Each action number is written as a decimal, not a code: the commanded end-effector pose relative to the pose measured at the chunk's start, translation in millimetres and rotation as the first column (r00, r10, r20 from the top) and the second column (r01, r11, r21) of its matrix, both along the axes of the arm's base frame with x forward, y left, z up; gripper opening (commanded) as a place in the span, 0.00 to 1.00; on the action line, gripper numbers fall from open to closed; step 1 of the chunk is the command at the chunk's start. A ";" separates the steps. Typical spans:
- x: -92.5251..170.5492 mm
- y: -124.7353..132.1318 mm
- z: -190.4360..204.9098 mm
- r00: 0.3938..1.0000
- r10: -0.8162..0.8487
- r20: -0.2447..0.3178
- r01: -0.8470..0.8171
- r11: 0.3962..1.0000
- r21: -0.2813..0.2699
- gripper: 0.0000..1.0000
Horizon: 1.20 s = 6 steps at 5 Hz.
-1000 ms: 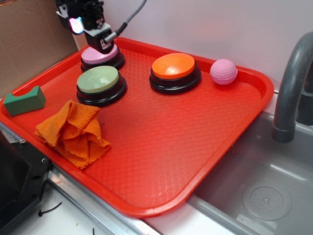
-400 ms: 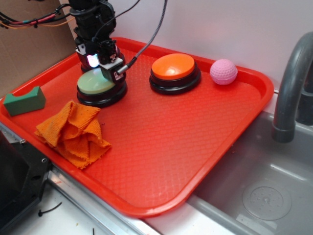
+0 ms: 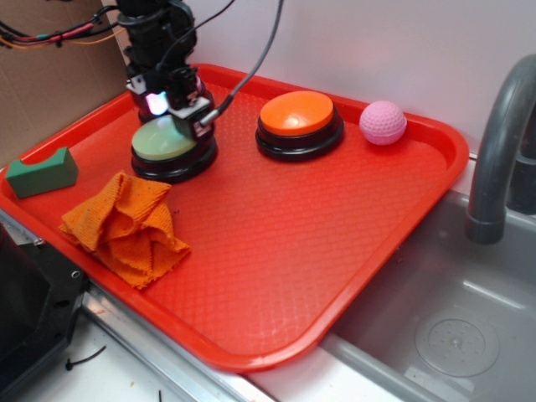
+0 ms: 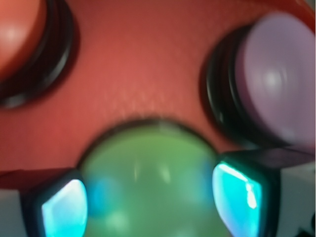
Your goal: Push the green button.
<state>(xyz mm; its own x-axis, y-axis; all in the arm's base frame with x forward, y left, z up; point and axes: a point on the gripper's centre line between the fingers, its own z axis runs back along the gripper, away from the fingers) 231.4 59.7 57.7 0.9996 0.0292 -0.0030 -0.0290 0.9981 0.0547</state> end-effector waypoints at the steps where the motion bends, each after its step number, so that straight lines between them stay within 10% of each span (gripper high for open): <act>1: 7.6 6.0 61.8 0.995 0.050 0.090 -0.055 0.997 0.061 1.00; 6: -13.3 13.6 116.1 0.982 0.155 0.109 -0.161 0.986 0.051 1.00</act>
<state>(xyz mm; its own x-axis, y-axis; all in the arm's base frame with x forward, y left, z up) 212.6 70.3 155.6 0.9850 0.1691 0.0346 -0.1717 0.9804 0.0967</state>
